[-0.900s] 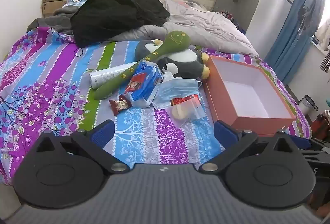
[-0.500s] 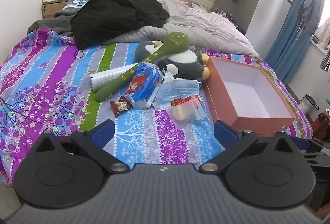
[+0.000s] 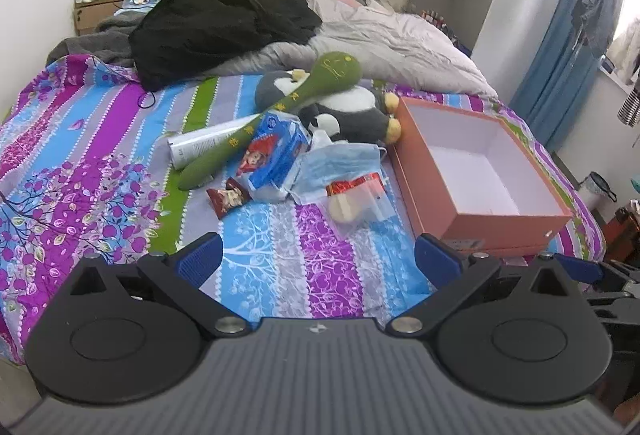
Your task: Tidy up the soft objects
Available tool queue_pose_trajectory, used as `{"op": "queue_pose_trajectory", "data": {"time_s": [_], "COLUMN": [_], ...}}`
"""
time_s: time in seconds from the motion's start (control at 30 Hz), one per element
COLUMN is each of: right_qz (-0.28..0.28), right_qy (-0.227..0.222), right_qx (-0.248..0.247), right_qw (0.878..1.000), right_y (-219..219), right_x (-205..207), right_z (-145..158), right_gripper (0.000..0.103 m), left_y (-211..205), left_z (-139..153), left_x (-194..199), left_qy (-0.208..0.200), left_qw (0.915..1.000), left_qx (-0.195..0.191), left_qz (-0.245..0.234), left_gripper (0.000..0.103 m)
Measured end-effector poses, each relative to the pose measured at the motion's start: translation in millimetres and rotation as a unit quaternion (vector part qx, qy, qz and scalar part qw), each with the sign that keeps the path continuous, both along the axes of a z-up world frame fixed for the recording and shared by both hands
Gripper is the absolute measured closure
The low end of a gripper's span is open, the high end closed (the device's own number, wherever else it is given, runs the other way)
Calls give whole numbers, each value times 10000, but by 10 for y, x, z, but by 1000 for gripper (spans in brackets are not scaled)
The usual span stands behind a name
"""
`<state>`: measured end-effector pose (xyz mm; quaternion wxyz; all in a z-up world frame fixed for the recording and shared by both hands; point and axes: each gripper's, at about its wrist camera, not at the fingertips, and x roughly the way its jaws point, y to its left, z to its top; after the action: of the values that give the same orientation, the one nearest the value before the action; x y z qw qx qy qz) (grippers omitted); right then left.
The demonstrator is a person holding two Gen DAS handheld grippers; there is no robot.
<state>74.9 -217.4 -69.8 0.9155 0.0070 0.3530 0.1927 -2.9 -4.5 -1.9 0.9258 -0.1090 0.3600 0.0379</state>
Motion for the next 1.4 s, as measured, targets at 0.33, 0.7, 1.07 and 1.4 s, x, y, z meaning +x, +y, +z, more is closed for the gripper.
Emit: {"op": "queue_pose_trajectory", "data": {"time_s": [0.33,0.7,1.07,1.4], "right_qz": [67,172,115,103], "right_qy": [-22,-72,83,170], "right_qx": [-5,70,13,7], "right_qw": [10000,9998,9999,9998], "right_y": [49,50,50,60], "right_x": [-10,-18,-4,8], "right_z": [-19,-24,-49,-66], "right_gripper": [0,0,0,0], "left_y": [17,56,54,38], "left_z": [-69,-75,-84,-80], "left_x": [14,4,-2,1], "left_qy": [67,79,105,112], "left_qw": [10000,9999,9999,9999], "left_qx": [-26,-54,-40,-45], "left_qz": [48,83,65,64], "left_gripper": [0,0,0,0]}}
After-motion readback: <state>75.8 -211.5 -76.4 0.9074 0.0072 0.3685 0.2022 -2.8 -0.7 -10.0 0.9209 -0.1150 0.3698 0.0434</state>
